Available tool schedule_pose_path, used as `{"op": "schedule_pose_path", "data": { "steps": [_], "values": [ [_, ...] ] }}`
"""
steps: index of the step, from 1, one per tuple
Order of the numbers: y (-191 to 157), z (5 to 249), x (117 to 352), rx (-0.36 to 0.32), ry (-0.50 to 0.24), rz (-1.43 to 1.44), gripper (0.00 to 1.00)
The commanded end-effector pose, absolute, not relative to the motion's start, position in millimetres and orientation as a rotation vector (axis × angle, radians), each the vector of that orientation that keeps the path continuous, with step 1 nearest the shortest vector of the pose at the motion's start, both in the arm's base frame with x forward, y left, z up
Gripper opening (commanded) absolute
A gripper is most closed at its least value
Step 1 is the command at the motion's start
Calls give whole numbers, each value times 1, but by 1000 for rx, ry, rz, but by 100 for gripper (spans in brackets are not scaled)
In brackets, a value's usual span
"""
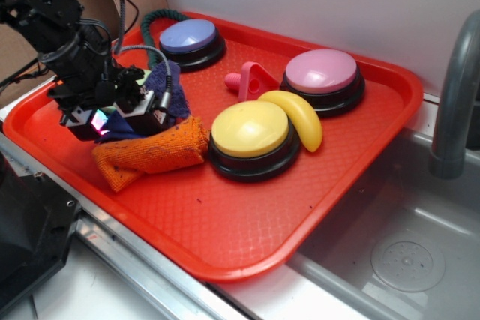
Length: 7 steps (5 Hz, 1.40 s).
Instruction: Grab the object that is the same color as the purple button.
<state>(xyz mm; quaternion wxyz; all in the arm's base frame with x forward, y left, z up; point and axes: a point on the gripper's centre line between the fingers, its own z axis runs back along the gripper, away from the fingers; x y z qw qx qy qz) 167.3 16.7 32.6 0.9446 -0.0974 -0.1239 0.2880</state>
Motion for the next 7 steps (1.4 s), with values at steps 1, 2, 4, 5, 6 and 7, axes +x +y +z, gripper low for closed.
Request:
{"op": "schedule_pose_path", "data": {
  "steps": [1, 2, 4, 5, 6, 7],
  "values": [
    [20, 36, 172, -206, -294, 564, 0],
    [22, 37, 175, -199, -297, 548, 0],
    [25, 71, 187, -8, -263, 468, 0],
    [25, 106, 203, 81, -234, 425, 0],
    [25, 138, 218, 103, -216, 357, 0],
    [29, 174, 234, 56, -220, 326, 0]
  ]
}}
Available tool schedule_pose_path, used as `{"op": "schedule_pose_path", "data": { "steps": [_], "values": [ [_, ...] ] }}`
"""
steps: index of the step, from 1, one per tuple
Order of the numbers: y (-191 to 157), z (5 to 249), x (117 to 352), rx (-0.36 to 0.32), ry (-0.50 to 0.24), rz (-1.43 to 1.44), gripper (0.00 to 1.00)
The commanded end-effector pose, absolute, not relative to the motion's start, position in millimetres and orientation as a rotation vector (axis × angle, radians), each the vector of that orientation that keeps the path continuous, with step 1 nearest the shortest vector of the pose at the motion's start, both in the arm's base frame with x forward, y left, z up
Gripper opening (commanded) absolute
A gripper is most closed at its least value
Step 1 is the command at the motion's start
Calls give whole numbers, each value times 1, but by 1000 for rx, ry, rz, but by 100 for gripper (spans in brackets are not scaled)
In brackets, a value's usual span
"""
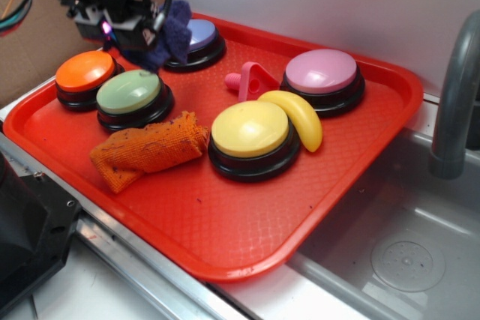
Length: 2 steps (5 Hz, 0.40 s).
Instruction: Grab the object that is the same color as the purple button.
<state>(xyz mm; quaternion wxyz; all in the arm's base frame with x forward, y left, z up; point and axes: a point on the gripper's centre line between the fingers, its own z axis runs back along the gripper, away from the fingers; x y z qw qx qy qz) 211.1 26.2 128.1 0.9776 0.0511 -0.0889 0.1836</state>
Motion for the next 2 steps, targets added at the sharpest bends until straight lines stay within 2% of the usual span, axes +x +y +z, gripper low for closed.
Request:
{"op": "schedule_pose_path", "data": {
  "steps": [1, 2],
  "values": [
    [27, 200, 249, 22, -244, 313, 0],
    [30, 203, 250, 9, -270, 346, 0]
  ]
}}
